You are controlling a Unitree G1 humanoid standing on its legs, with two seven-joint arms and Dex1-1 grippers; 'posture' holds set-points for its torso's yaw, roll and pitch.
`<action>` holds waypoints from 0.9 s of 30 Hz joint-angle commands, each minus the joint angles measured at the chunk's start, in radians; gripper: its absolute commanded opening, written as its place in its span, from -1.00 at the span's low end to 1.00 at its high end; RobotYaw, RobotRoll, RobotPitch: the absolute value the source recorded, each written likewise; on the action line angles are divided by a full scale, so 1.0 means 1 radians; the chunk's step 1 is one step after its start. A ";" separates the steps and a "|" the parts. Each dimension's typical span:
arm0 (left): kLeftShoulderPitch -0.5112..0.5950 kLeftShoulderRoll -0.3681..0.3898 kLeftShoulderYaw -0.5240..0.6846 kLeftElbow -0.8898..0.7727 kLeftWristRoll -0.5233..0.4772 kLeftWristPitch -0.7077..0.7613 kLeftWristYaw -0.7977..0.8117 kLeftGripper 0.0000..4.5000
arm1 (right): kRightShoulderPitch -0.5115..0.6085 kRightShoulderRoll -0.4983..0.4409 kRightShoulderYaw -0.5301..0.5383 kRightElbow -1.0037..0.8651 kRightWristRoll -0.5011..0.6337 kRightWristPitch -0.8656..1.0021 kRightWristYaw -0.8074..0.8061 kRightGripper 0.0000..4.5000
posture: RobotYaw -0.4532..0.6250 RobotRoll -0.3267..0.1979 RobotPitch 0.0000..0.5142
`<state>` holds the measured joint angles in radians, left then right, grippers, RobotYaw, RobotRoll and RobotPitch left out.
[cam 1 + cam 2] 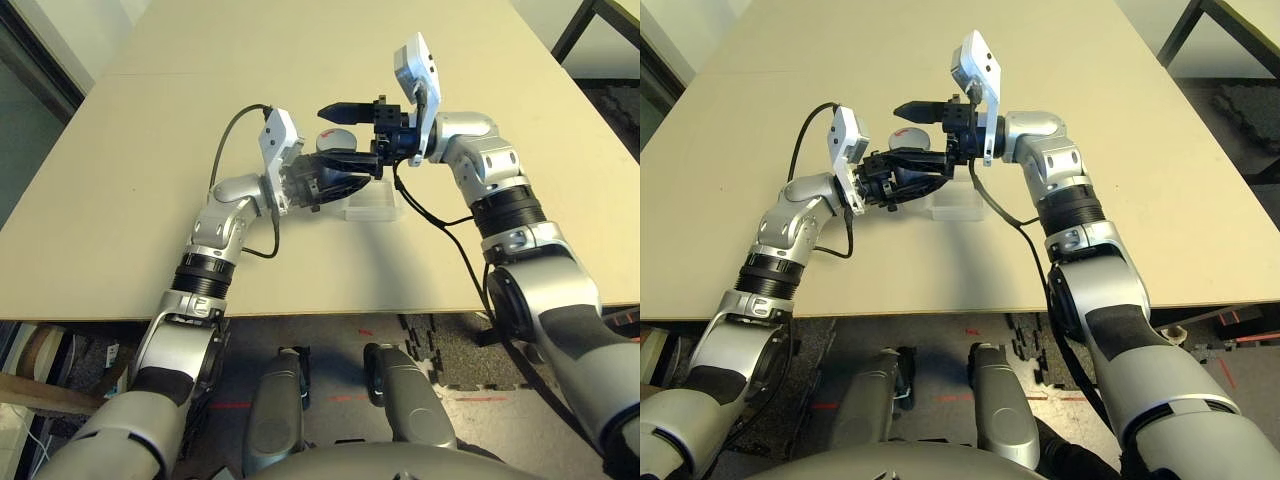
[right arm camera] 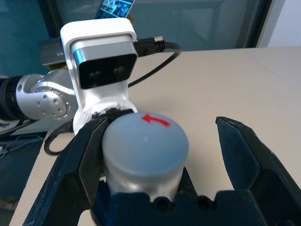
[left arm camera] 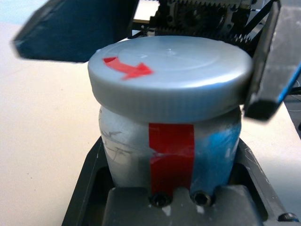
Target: Pour the medicine from the bottle into the box.
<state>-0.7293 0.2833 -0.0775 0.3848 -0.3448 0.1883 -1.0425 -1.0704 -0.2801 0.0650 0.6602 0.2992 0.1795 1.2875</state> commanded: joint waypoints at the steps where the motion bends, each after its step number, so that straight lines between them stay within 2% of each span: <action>1: 0.003 -0.001 -0.015 -0.007 0.004 -0.012 -0.034 0.15 | 0.015 -0.056 -0.030 0.001 -0.004 0.012 -0.014 1.00 | -0.44 0.25 -0.31; 27: -0.003 0.009 -0.004 0.014 0.008 -0.024 -0.040 0.15 | 0.031 -0.132 -0.016 -0.045 0.032 0.087 0.124 1.00 | -0.43 0.25 -0.31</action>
<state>-0.7316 0.2902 -0.0766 0.4066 -0.3452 0.1723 -1.0710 -1.0499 -0.3994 0.0520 0.6413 0.3175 0.2519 1.3880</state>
